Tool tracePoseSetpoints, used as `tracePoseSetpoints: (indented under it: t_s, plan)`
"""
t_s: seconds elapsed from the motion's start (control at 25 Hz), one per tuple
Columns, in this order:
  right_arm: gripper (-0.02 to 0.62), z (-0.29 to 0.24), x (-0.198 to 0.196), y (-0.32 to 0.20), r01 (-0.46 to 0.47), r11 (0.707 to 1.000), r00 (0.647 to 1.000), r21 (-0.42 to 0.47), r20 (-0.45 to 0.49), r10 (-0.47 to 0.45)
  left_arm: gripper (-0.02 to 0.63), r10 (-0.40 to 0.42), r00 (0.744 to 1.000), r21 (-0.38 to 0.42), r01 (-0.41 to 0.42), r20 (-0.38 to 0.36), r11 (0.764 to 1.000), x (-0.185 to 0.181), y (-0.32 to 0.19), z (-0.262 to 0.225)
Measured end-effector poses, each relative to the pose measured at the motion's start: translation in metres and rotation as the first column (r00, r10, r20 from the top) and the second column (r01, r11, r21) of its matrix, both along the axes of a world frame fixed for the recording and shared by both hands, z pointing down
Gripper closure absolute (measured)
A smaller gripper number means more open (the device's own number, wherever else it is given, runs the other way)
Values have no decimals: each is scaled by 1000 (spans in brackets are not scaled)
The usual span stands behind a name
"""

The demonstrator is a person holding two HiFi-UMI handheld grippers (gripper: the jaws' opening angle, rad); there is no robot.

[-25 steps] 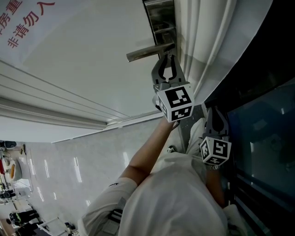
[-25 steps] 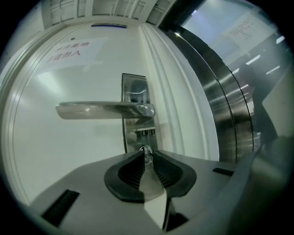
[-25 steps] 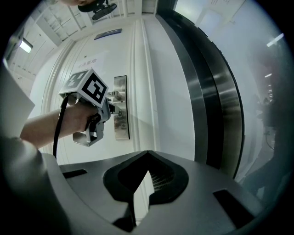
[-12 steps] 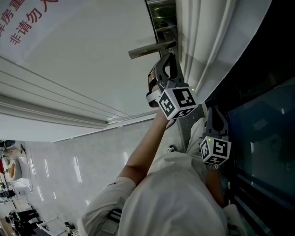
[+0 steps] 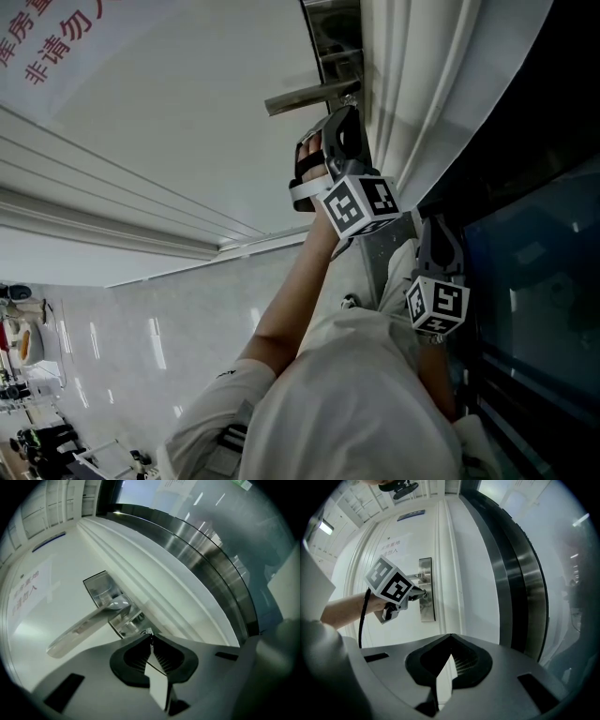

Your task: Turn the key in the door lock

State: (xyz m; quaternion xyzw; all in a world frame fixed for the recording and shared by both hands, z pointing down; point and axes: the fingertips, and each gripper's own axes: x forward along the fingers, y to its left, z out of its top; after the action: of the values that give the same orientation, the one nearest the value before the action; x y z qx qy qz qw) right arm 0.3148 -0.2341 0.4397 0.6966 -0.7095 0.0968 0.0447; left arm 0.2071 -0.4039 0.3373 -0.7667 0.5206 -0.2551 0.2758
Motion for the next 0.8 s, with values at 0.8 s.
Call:
tracePoseSetpoints:
  t_s: [0.8]
  plan:
    - [603,5,-21,6,42,999,999,-21,-1,-42,509,70,635,-242,-391,-769,888,-17,13,1]
